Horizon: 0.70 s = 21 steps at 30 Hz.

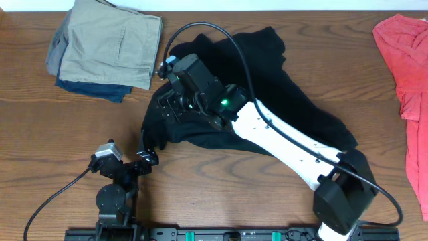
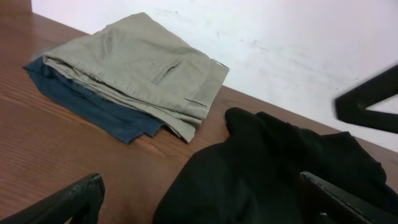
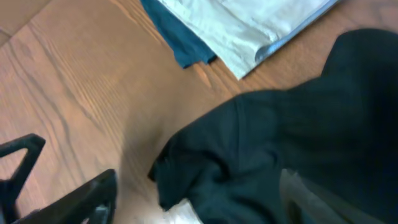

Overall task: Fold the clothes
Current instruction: 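Drag the black t-shirt left and lay it flat mid-table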

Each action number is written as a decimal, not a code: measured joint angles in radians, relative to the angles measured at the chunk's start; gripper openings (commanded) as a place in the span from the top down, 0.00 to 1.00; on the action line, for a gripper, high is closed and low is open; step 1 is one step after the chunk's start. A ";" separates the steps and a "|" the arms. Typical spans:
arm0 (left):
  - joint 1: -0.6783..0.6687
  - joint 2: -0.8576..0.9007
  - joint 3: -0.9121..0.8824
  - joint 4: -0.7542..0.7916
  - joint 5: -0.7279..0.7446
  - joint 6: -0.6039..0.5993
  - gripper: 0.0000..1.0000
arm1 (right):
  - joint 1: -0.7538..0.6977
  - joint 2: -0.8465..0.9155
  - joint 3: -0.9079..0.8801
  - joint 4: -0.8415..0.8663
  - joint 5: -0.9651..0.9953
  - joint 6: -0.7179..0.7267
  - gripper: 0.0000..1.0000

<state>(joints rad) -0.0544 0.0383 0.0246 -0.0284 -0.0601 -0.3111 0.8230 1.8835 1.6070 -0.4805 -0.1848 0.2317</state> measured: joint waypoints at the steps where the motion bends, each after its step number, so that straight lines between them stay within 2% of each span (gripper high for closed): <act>1: 0.000 0.000 0.000 0.000 0.000 0.000 0.02 | -0.005 -0.011 0.000 -0.028 0.001 0.000 0.01; 5: 0.000 0.000 0.000 0.000 0.000 0.000 0.02 | -0.068 -0.089 -0.002 -0.169 0.030 -0.004 0.01; 11: 0.000 0.000 0.000 0.000 0.000 0.000 0.02 | -0.270 -0.205 -0.001 -0.393 0.104 -0.002 0.01; 16: 0.000 0.000 0.000 0.000 0.000 0.000 0.02 | -0.398 -0.202 -0.002 -0.573 0.122 0.015 0.01; 21: 0.000 0.000 0.000 0.000 0.000 0.000 0.02 | -0.442 -0.182 -0.004 -0.691 0.186 0.025 0.01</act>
<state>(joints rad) -0.0544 0.0383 0.0246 -0.0288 -0.0601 -0.3111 0.3809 1.7016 1.6032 -1.1717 0.0010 0.2569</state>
